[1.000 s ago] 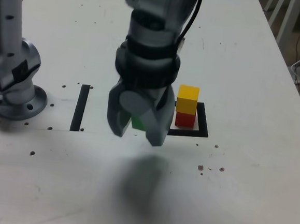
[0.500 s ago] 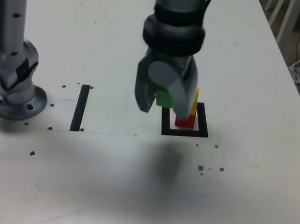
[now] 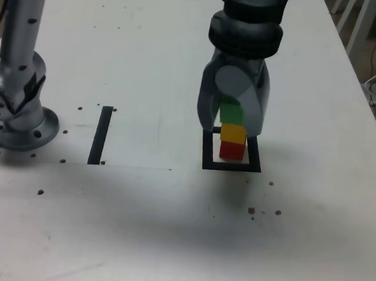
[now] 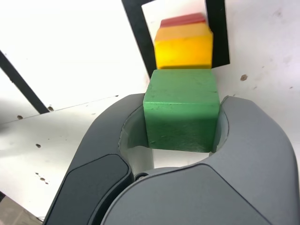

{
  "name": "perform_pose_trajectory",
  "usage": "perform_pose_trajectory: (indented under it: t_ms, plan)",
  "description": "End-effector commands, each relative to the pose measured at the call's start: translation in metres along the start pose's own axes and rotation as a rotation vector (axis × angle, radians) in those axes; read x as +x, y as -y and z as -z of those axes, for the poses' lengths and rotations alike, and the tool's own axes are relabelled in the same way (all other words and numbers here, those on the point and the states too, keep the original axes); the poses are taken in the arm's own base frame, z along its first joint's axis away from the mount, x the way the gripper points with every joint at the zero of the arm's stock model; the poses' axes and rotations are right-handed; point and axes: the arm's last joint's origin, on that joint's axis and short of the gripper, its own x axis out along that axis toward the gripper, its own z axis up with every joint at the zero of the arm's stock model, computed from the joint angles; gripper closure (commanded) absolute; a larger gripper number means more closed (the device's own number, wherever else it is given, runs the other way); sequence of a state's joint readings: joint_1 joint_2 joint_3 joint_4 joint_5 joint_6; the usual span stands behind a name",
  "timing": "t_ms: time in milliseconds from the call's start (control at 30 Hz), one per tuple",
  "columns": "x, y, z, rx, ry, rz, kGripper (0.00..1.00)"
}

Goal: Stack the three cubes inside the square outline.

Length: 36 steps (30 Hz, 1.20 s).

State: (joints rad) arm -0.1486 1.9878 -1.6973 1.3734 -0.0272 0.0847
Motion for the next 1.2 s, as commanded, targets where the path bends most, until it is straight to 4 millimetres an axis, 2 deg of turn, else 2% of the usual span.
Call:
perform_pose_trajectory:
  t_ms: [0,1000,1067,1100,1167]
  plan:
    - [0.0014,-0.0043,-0.0014,-0.004,-0.006,-0.002,0.81]
    - [0.0081,-0.0115,-0.0023,-0.008,-0.022,-0.007,0.81]
    - [0.0092,-0.0116,-0.0029,-0.007,-0.023,-0.007,0.76]
    - [0.0099,-0.0116,-0.0031,-0.007,-0.024,-0.007,0.70]
    - [0.0114,-0.0117,-0.0035,-0.005,-0.027,-0.007,0.51]
